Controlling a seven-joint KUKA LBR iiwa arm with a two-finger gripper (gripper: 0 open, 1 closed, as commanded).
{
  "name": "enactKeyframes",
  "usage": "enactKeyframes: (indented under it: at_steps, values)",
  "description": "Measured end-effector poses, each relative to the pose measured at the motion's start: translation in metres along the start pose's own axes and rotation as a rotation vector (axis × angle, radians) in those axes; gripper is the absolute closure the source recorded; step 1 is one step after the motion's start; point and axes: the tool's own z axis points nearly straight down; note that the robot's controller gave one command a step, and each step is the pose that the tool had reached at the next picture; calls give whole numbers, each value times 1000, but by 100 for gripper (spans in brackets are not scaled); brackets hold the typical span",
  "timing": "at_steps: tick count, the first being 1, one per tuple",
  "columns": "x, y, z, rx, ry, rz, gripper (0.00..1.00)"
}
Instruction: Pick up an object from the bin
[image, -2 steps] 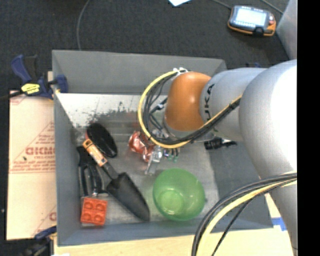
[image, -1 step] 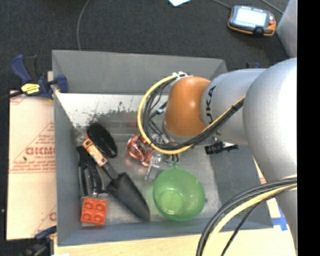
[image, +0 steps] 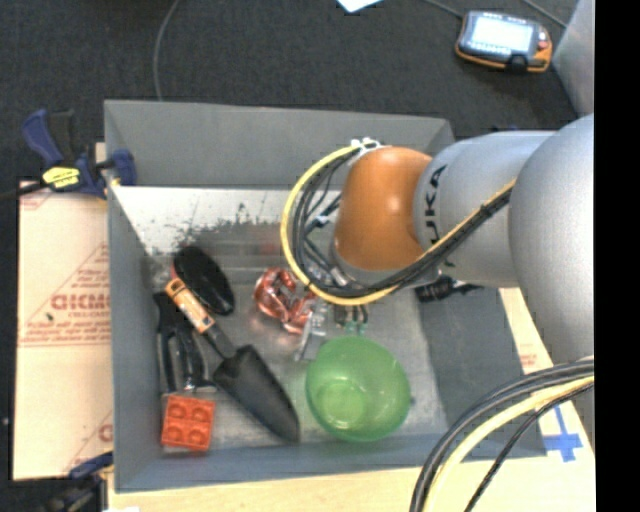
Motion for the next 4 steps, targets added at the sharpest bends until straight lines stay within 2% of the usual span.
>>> enactKeyframes:
  at_steps: [1,2,3,4]
  values:
    - [-9,-37,-7,3,-5,-92,0]
    - [-18,-40,-35,0,-17,-44,0]
    - [-15,-35,-21,1,-5,159,0]
    - [-33,-13,27,-1,-16,106,0]
